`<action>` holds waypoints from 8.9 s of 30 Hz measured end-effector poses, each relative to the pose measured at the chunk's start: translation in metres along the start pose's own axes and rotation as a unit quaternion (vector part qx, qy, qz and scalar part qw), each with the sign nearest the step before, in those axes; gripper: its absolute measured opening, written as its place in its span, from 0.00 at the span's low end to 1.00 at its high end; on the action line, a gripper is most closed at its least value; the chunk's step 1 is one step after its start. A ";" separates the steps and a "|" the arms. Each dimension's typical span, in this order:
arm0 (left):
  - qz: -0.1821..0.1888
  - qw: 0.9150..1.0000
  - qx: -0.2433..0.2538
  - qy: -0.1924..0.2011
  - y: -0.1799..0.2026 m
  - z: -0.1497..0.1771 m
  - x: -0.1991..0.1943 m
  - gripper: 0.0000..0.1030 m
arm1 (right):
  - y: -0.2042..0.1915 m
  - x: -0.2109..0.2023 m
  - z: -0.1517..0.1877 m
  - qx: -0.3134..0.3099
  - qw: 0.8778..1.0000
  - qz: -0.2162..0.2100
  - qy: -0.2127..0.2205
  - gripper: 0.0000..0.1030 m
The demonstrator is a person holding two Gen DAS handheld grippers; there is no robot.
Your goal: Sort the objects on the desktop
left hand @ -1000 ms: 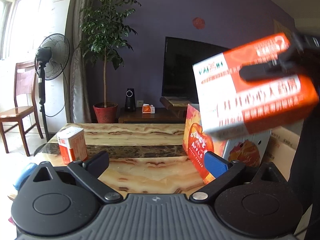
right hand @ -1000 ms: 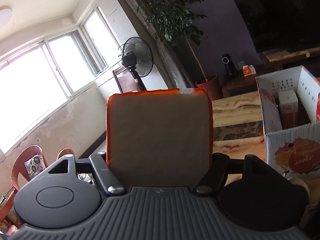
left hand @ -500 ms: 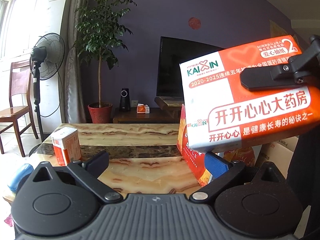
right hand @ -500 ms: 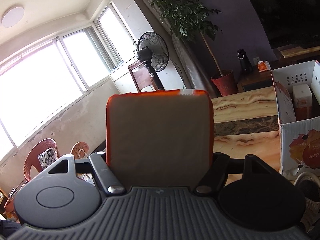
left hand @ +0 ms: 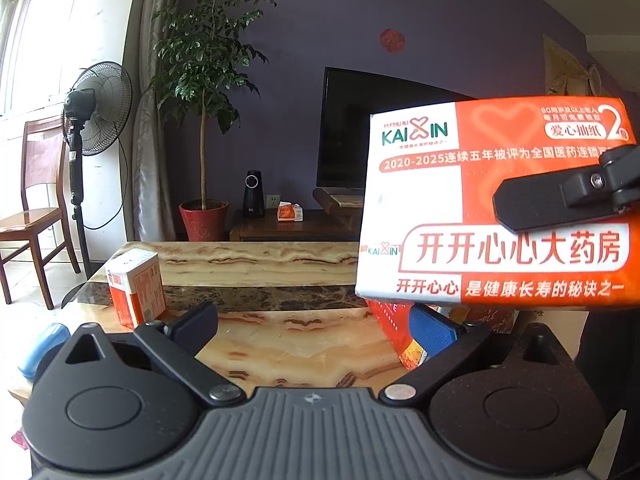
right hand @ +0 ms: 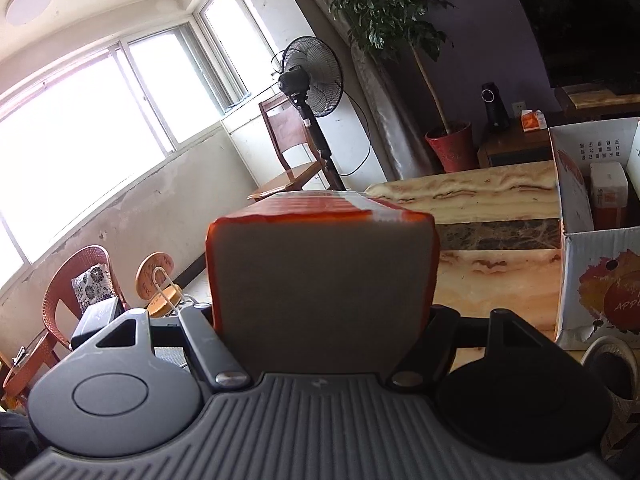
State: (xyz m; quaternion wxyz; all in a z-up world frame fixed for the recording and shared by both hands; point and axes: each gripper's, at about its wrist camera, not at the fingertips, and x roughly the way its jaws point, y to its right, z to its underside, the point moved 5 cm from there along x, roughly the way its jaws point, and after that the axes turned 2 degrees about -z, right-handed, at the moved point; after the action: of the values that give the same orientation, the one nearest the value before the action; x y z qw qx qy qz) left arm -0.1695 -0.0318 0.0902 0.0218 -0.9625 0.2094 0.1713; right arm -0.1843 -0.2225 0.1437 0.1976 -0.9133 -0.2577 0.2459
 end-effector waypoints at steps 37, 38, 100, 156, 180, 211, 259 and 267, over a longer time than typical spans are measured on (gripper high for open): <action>0.007 1.000 0.014 -0.007 0.002 0.003 0.001 0.99 | 0.040 0.009 -0.054 0.039 0.994 0.074 0.071 0.71; 0.008 1.000 0.016 -0.007 0.002 0.003 0.001 0.99 | 0.044 0.011 -0.054 0.044 0.994 0.076 0.070 0.71; -0.017 0.996 -0.010 -0.090 0.018 0.008 -0.013 0.99 | 0.061 0.028 -0.040 0.027 0.993 0.108 0.036 0.71; -0.005 0.999 -0.006 -0.041 0.005 0.008 -0.012 0.99 | 0.044 0.036 -0.035 -0.018 0.995 0.094 0.020 0.71; 0.022 0.998 0.026 -0.051 0.023 0.012 -0.002 0.99 | 0.039 0.031 -0.028 -0.014 0.997 0.070 0.012 0.71; 0.029 0.997 0.048 -0.052 0.033 0.012 0.001 0.99 | 0.022 0.034 -0.022 -0.045 0.998 0.040 -0.014 0.71; 0.034 0.996 0.063 -0.051 0.040 0.014 0.001 0.99 | 0.054 0.030 -0.025 -0.007 0.993 0.118 0.025 0.71; 0.035 0.996 0.063 -0.051 0.040 0.014 0.001 0.99 | 0.057 0.029 -0.025 -0.003 0.992 0.127 0.030 0.71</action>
State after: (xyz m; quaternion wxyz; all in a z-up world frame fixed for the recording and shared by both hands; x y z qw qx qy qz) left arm -0.1894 -0.0670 0.0777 0.0870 -0.9415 0.2516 0.2069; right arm -0.1277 -0.2573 0.1262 0.1701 -0.9460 -0.1347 0.2409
